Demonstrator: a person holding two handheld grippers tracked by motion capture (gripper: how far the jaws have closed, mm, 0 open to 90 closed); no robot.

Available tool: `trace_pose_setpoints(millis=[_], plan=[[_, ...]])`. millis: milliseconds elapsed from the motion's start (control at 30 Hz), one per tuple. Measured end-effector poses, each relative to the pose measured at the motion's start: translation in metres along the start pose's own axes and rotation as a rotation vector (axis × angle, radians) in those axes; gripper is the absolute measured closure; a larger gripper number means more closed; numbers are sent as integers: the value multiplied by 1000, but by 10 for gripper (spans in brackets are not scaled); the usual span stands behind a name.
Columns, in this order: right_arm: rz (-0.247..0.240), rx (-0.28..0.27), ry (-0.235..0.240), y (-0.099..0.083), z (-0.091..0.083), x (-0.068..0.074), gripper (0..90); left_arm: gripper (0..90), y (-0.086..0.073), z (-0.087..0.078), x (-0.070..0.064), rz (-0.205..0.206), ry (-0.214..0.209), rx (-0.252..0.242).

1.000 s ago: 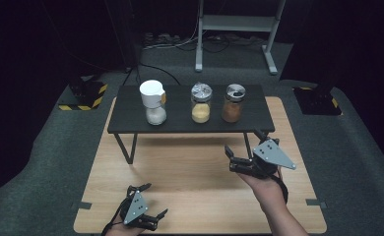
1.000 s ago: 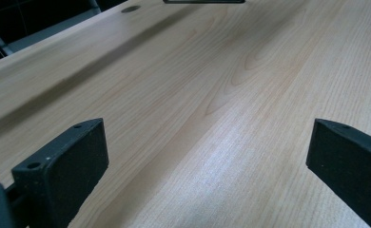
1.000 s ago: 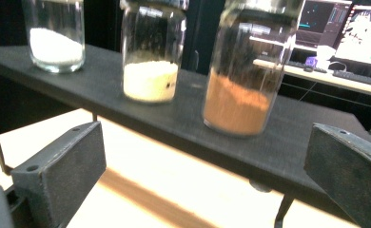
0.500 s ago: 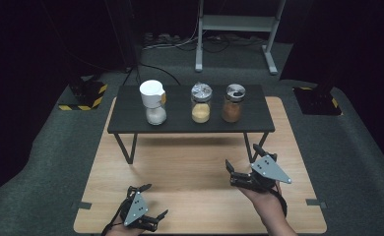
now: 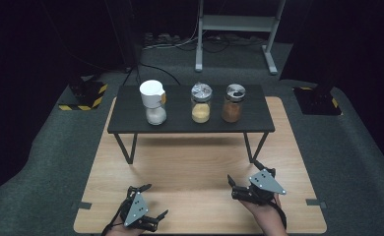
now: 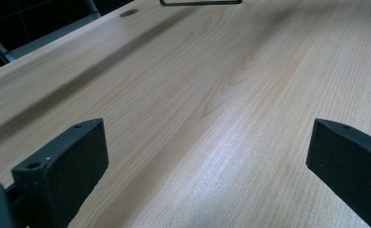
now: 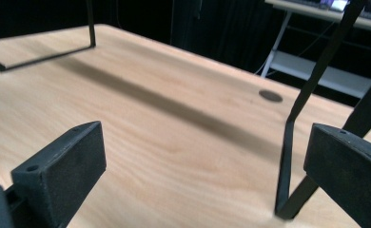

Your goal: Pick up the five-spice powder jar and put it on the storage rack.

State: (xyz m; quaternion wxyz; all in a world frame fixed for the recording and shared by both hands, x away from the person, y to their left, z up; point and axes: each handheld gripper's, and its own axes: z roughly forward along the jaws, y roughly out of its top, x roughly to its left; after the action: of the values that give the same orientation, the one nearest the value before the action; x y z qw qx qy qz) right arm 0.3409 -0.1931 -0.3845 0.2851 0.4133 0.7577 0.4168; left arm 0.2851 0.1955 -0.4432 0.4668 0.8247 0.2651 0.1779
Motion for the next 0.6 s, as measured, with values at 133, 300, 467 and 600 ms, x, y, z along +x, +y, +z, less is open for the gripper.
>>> trace_pose_setpoints(millis=[133,300,467,600], plan=[[-15,34,-1,-15,2,4,0,5,0,0,0,1,0,-1],[-20,84,5,-35,2,9,0,5,0,0,0,0,-1,-1],[-50,134,9,-48,3,12,0,5,0,-1,0,-2,0,-4],[-103,169,1,-54,3,15,1,5,0,-1,0,1,1,-3]])
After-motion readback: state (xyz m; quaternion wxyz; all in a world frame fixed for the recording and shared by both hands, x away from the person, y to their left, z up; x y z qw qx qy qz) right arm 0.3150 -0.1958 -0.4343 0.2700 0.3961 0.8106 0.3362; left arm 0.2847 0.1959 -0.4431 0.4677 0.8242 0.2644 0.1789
